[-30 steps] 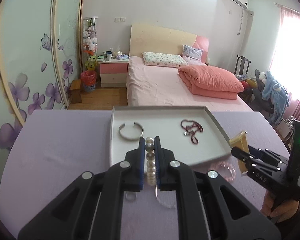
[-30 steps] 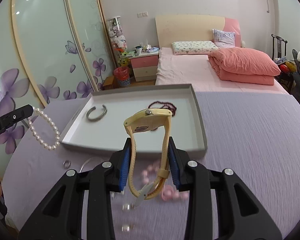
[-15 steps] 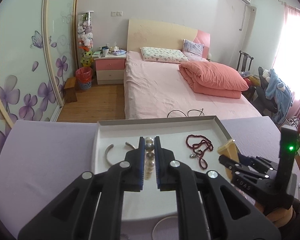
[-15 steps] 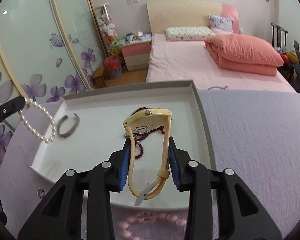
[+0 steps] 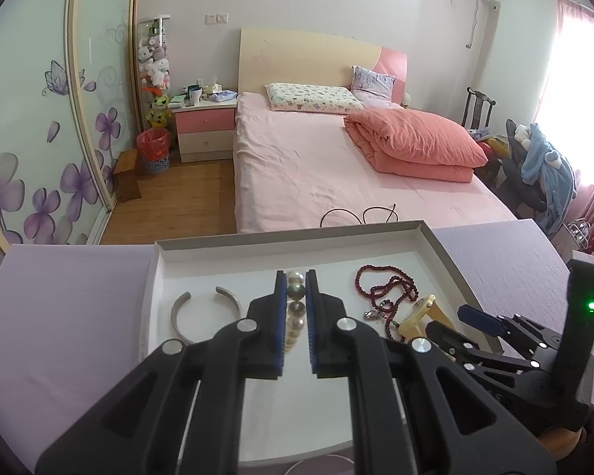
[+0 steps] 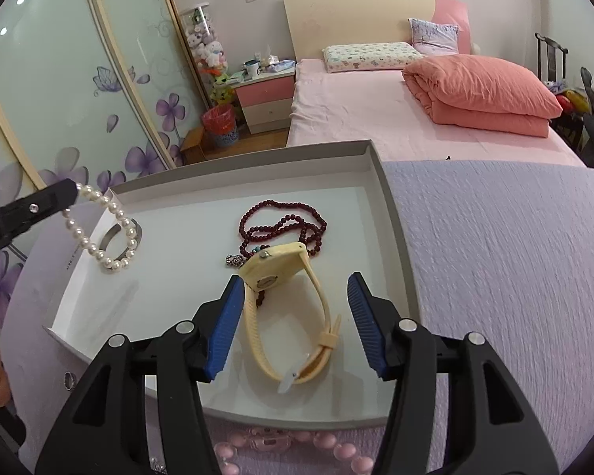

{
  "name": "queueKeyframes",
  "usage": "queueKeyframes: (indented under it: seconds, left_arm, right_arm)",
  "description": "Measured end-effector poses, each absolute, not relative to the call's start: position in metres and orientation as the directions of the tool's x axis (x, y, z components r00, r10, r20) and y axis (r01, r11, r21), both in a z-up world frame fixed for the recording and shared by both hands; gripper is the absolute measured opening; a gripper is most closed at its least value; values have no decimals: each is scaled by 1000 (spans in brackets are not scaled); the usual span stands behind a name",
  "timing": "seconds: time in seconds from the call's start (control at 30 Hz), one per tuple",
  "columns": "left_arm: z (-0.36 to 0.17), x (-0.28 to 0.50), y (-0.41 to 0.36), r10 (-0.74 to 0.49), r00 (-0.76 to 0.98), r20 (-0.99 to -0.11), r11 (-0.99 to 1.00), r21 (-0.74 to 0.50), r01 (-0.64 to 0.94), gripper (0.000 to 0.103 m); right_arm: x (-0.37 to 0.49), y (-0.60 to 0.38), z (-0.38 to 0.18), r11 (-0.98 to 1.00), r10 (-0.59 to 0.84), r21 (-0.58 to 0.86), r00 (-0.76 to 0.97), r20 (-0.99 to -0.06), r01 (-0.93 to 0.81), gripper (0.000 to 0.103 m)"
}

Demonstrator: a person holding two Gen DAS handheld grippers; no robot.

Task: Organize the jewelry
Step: 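Carry the watch and pearl bracelet into the tray and release both, then move both grippers back to the jewelry and grasp a pearl earring with the right gripper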

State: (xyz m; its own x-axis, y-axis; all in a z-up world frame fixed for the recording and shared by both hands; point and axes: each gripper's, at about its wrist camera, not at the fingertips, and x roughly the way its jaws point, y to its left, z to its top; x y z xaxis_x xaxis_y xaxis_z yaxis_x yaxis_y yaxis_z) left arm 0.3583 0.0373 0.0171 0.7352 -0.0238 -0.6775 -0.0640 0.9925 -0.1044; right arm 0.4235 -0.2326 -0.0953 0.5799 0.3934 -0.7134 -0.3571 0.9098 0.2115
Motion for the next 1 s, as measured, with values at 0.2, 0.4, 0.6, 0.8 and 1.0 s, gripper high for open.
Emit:
queueKeyframes:
  seconds: [0.2,0.4,0.6,0.8,1.0]
  left_arm:
    - [9,367,29,-30,723,-690,992,-109,-62,10]
    - [5,368,31,-43,712,-701,989,-131,-70,23]
    - [18,341,53,19,736,-677,985,-113,-129,46]
    - [28,287,80,101,754,-649,980,-64,-187,54]
    - [23,234,99,164,745,-646,972,-22,-233,58]
  right_arm:
    - [418,-237,-92,906,405,223,584,-703,-360,57]
    - [412,-240,-88,904,409,220,595,-692,-366,57]
    - [395,-250,-80,904,411,214,611,-677,-370,57]
    - [366,-265,-71,904,412,210,631,-658,-372,57]
    - [330,-272,-69,899,423,217,631,-650,-380,57]
